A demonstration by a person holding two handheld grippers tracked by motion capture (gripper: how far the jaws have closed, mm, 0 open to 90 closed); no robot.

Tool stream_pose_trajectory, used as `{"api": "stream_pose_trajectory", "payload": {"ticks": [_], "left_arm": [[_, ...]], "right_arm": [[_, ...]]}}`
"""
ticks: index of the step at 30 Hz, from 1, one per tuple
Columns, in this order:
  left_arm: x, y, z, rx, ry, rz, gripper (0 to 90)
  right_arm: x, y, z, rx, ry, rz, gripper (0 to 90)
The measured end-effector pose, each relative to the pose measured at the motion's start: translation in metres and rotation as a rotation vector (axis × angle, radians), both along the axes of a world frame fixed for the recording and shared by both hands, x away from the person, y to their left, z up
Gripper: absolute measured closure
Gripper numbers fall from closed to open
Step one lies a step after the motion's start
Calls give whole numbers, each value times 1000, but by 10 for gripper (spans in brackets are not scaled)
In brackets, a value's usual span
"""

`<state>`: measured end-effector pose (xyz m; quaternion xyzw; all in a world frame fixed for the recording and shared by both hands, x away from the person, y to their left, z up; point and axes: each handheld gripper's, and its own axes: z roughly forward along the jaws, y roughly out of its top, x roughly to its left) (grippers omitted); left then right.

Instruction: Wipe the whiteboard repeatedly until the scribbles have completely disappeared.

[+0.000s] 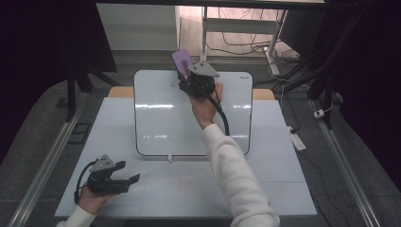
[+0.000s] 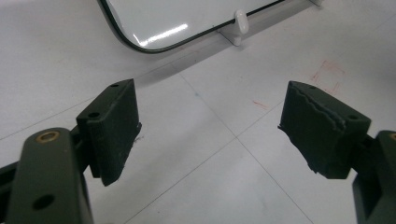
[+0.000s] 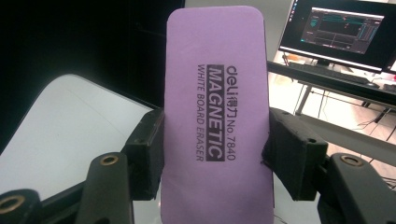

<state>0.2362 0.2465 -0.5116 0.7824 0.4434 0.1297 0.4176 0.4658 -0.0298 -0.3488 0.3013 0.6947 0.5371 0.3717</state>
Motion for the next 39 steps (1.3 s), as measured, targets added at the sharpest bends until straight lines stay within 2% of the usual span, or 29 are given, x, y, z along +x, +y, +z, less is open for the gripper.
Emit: {"api": "stream_pose_trajectory", "payload": {"ticks": [2, 8, 10, 13, 15, 18, 20, 22, 24, 27, 33, 36, 39], "left_arm": [[0, 0, 0, -1, 0, 1, 204], [-1, 1, 0, 1, 2, 4, 204], [-1, 1, -1, 1, 4, 5, 204], [-1, 1, -1, -1, 4, 5, 204], [-1, 1, -1, -1, 2, 6, 204], [-1, 1, 0, -1, 2, 5, 204], [-1, 1, 0, -1, 0, 6, 204], [-1, 1, 0, -2, -1, 7, 204], [-1, 0, 0, -2, -1, 4, 204], [-1, 1, 1, -2, -2, 4, 204], [-1, 3, 0, -5, 2, 9, 204], [-1, 2, 0, -3, 2, 7, 204], [-2, 2, 1, -3, 0, 6, 204]], "right_arm": [[-1, 9, -3, 1, -1, 38, 406], [-10, 50, -20, -49, -4, 142, 406], [-13, 57, -23, -74, -13, 154, 406], [-11, 49, -20, -66, -5, 155, 405], [-8, 35, -13, -65, -18, 96, 406], [-2, 9, -4, -14, -14, 19, 406], [2, -6, 0, 12, -7, -9, 405], [3, -12, 1, 22, -5, -15, 406], [2, -8, 0, 12, -14, -15, 406], [0, 11, -4, 6, -19, 37, 406], [-8, 53, -18, -52, -14, 141, 406], [-13, 62, -23, -58, 12, 189, 406], [-15, 59, -24, -67, 16, 209, 406]]}}
